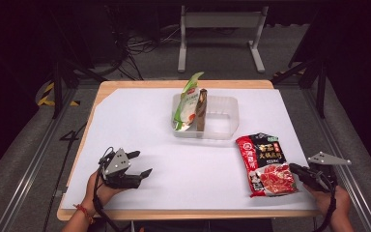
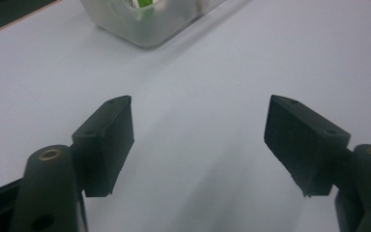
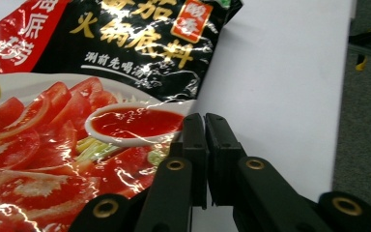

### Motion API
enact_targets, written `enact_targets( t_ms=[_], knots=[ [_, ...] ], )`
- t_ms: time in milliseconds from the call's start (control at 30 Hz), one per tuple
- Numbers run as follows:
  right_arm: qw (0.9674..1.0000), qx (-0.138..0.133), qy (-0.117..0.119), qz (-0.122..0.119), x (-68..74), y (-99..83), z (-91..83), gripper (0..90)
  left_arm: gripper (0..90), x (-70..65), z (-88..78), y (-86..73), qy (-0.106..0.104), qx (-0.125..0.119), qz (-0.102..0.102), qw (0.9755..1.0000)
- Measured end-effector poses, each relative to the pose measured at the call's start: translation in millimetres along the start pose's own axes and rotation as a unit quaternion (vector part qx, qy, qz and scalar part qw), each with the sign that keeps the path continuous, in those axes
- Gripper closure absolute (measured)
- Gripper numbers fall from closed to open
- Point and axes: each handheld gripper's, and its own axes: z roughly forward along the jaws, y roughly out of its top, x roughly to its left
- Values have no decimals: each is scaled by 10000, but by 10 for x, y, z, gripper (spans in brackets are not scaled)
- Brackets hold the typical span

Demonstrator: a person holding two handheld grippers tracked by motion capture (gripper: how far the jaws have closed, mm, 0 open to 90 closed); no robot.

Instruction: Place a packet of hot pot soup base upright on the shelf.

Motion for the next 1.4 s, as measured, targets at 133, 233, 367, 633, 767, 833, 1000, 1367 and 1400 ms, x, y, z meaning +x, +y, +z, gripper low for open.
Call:
enact_targets(
  t_ms=[133, 233, 367, 633, 767, 833, 1000, 1367, 1400],
  knots=[
    [10000, -8, 8, -8, 8, 0, -2, 898, 240, 33, 37, -56, 42, 78, -179, 9998],
    [10000, 72, -26, -35, 6, -9, 7, 895, 227, 50, 60, -63, 81, 172, -188, 9996],
    [9999, 109, -95, -87, 19, -12, 19, 898, 214, 58, 62, -56, 146, 153, -187, 9996],
    [10000, 12, -60, 35, 10, -22, 36, 900, 208, 56, 74, -52, 155, 176, -155, 9996],
    [10000, 55, -77, -15, -6, 15, 66, 899, 208, 62, 83, -48, 123, 156, -194, 9996],
    [10000, 6, -10, 46, -30, 23, 92, 900, 208, 60, 88, -47, 132, 176, -174, 9996],
    [9999, -20, 104, 52, -24, 23, 96, 900, 209, 57, 96, -47, 110, 202, -166, 9996],
    [9985, 92, 421, -338, 189, 48, 121, 900, 210, 55, 85, -46, 117, 193, -148, 9996],
    [9979, 127, 496, -403, 222, 46, 130, 900, 210, 54, 86, -46, 124, 193, -143, 9996]
  ],
)
